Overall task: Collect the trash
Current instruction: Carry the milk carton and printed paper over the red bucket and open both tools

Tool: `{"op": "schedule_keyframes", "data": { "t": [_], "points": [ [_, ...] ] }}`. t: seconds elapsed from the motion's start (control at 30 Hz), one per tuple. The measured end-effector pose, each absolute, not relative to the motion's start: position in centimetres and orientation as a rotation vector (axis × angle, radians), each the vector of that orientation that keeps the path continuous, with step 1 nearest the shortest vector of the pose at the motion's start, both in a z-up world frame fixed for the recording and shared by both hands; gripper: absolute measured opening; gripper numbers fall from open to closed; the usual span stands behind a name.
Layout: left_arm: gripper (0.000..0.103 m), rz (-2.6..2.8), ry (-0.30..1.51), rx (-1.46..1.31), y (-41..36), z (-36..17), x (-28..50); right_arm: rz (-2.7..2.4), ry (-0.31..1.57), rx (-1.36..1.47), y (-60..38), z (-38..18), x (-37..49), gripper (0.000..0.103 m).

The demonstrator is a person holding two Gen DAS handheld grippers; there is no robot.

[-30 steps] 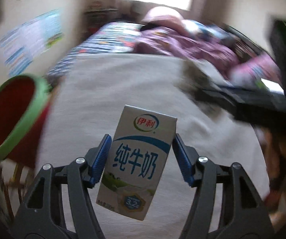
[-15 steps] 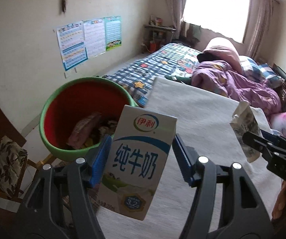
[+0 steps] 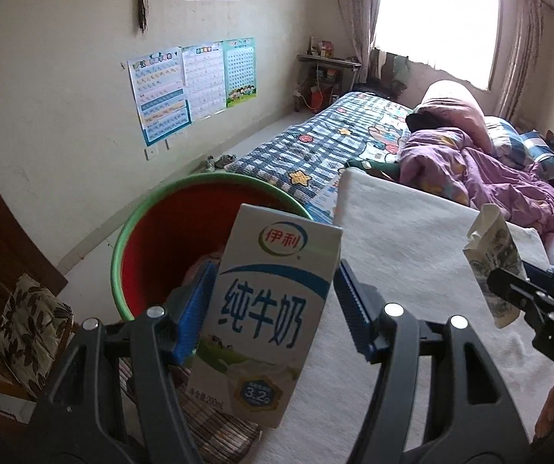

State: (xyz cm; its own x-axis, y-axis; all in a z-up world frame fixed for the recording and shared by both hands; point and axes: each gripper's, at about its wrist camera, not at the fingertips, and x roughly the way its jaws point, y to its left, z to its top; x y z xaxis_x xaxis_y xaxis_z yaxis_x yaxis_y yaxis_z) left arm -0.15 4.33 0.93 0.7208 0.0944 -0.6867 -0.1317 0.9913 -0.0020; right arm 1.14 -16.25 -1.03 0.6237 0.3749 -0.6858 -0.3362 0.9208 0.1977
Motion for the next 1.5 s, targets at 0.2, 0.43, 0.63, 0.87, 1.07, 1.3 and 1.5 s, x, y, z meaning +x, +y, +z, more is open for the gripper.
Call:
{"op": "schedule_keyframes", "data": {
  "t": [0.2, 0.43, 0.63, 0.87, 1.07, 1.3, 1.5],
  "points": [
    [0.060, 0.126, 0.761, -0.056, 6.2, 0.4, 1.4, 0.415, 0.797, 0.034, -14.1, -1.0, 2.2, 0.046],
    [0.060, 0.131, 0.774, -0.066, 7.7, -0.4, 2.7, 0.439, 0.796, 0.012, -11.6, -0.9, 3.7, 0.046],
    [0.060, 0.140, 0.788, -0.079, 9.2, -1.1, 3.8, 0.470, 0.801, -0.009, -9.1, -0.9, 5.2, 0.046],
    [0.060, 0.145, 0.808, -0.088, 10.5, -1.8, 4.9, 0.506, 0.816, -0.019, -6.8, -1.3, 6.7, 0.046],
    [0.060, 0.152, 0.823, -0.097, 11.5, -2.4, 5.3, 0.522, 0.829, -0.027, -5.3, -1.6, 8.2, 0.046],
    [0.060, 0.154, 0.834, -0.107, 12.3, -2.8, 5.7, 0.542, 0.834, -0.048, -4.0, -1.8, 9.0, 0.046],
    [0.059, 0.156, 0.841, -0.111, 12.7, -3.1, 5.6, 0.553, 0.842, -0.056, -3.2, -2.2, 9.7, 0.046]
  ]
}}
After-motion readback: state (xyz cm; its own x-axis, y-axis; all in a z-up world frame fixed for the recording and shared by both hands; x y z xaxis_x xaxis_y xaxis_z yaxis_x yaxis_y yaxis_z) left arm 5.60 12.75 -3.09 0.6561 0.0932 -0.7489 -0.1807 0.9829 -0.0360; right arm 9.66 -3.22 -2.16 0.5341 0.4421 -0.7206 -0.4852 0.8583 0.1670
